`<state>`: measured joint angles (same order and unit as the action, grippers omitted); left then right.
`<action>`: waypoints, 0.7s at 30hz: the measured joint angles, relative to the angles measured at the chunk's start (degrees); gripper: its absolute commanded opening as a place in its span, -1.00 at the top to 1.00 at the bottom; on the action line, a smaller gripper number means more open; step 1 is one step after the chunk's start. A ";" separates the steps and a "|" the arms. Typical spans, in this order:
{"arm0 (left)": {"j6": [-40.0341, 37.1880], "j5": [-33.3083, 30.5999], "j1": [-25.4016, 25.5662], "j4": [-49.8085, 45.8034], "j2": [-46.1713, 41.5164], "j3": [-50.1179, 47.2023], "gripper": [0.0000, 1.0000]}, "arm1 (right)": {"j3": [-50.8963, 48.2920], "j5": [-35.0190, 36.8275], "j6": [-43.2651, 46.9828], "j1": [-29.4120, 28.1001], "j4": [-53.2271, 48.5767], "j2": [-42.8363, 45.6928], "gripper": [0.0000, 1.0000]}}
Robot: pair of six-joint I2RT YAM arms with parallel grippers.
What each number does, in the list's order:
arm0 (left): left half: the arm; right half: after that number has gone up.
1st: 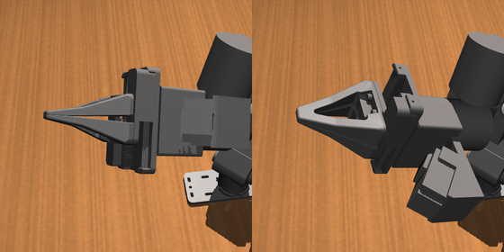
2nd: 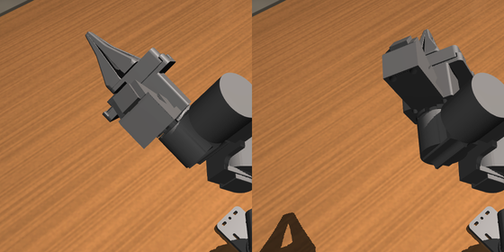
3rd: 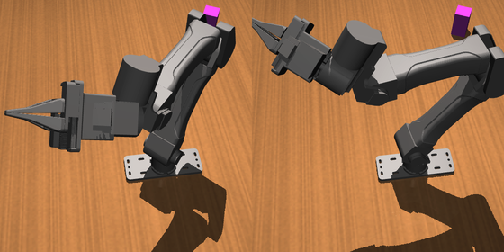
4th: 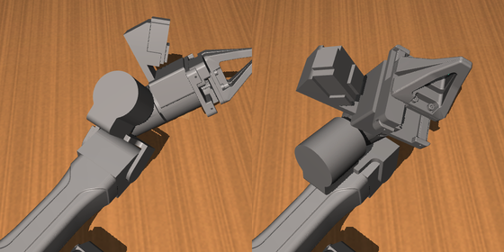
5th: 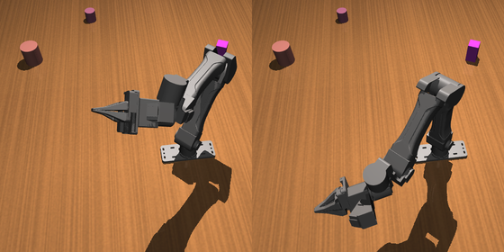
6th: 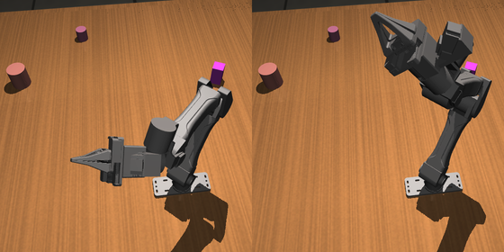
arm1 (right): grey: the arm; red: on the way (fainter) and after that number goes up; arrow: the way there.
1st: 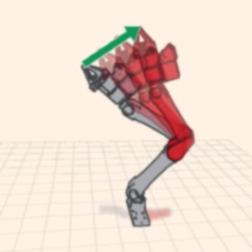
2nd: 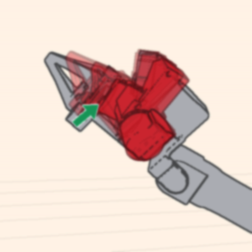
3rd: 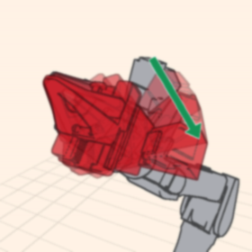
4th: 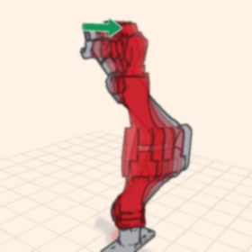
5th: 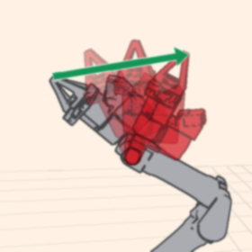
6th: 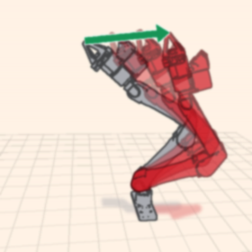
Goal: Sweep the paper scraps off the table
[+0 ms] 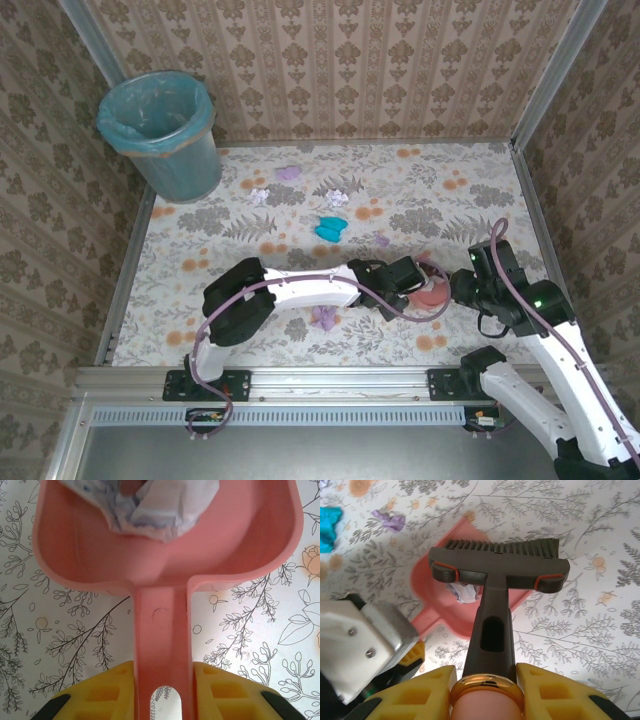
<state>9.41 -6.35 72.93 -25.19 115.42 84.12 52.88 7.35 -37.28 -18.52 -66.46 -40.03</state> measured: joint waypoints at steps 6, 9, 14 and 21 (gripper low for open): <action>0.00 -0.52 0.00 2.89 0.00 -2.12 1.00 | 1.38 -2.25 -0.20 -0.57 -0.22 1.55 1.00; 0.00 -0.79 0.00 4.76 -0.02 -3.43 1.00 | 1.99 -1.44 -0.46 -0.66 -1.18 2.60 1.00; 0.00 -1.20 0.09 7.23 -0.28 -4.87 1.00 | 2.01 2.14 -1.95 -0.66 -1.90 4.72 1.00; 0.00 -1.46 0.11 9.38 -1.16 -6.56 1.00 | 1.62 8.66 -3.85 -0.66 0.79 12.24 1.00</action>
<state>9.41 -7.81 73.03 -15.81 114.26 77.56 54.50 16.01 -41.12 -19.18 -65.67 -27.79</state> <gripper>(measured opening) 0.260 0.310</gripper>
